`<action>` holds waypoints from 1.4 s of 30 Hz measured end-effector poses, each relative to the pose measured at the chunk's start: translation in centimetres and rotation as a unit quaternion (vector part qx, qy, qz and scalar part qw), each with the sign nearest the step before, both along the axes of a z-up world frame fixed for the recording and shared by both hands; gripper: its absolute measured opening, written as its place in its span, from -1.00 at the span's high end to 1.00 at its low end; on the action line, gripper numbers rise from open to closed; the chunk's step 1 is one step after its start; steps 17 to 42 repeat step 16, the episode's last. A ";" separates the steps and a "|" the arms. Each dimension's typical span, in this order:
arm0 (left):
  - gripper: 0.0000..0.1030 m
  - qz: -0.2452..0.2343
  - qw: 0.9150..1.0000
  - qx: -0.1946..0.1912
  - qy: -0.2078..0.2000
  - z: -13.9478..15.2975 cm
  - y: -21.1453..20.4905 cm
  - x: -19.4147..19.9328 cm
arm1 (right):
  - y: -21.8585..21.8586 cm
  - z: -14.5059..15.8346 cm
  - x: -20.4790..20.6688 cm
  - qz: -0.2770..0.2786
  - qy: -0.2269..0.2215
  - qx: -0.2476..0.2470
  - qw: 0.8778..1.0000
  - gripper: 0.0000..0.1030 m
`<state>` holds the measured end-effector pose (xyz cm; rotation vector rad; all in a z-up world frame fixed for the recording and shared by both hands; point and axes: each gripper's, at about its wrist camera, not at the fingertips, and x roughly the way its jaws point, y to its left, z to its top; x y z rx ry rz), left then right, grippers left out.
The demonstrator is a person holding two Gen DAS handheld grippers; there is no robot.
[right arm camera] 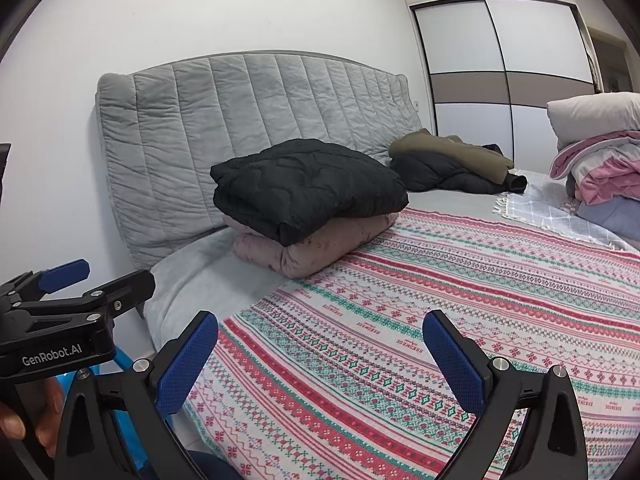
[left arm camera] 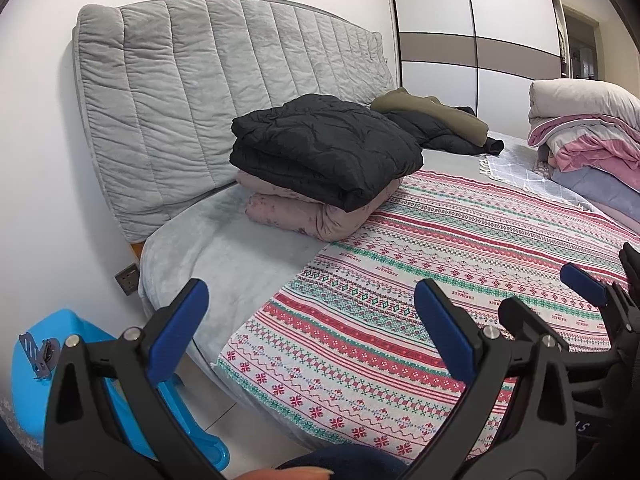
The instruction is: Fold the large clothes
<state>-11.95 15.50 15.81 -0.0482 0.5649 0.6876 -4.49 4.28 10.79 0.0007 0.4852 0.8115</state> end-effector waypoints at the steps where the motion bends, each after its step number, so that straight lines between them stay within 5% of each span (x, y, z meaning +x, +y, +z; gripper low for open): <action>1: -0.98 0.000 1.000 0.001 -0.001 0.0 0.0 0.0 | 0.0 0.0 0.0 0.000 0.000 0.000 1.000 -1.00; 42: -0.98 0.000 1.000 -0.003 0.002 -0.1 -0.4 0.1 | -0.1 -0.2 0.0 0.002 0.000 -0.004 1.000 -1.00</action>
